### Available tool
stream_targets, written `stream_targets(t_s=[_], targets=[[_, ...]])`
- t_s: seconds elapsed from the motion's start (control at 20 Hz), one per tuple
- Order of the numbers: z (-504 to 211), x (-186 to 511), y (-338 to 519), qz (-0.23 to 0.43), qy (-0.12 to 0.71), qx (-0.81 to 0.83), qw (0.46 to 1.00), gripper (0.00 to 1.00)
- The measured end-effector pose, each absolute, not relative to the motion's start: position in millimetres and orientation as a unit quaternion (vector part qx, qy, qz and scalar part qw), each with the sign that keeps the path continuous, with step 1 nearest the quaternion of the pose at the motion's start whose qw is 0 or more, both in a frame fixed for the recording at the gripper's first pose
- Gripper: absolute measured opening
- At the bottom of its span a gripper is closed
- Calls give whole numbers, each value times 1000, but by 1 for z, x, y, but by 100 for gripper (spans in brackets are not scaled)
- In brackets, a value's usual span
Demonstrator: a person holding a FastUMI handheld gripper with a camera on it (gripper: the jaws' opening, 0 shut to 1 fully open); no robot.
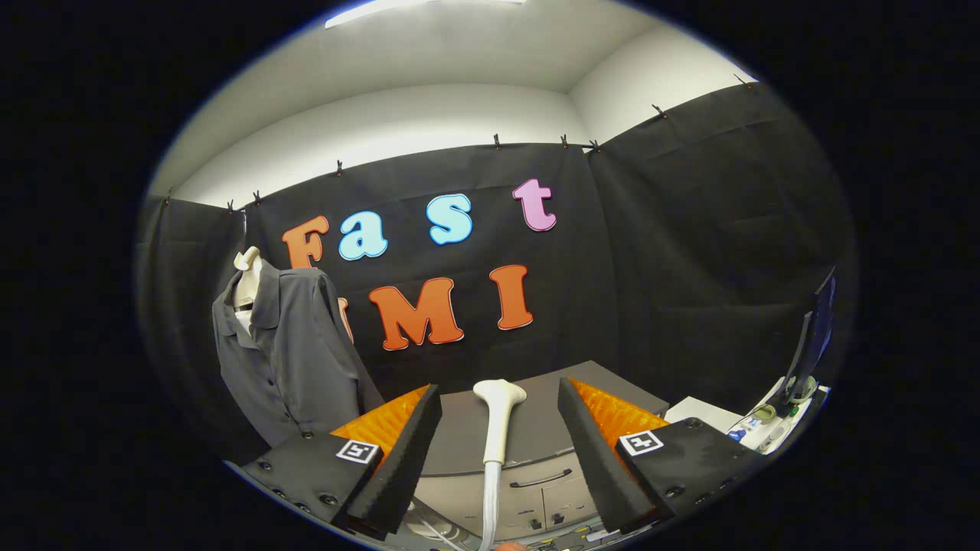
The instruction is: Iron the clothes twice with a garment steamer, once on the left side and once on the right side.
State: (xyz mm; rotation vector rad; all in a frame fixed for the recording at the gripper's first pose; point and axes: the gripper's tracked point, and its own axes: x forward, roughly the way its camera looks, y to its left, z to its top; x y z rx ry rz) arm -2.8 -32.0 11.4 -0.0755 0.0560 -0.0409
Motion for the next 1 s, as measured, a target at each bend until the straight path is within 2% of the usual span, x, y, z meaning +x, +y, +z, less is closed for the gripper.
stream_targets(t_s=[0.55,1.0], targets=[[26,-3,-41,-22,33,-75,996,98],[-1,20,-31,-14,64,-86,994,98]])
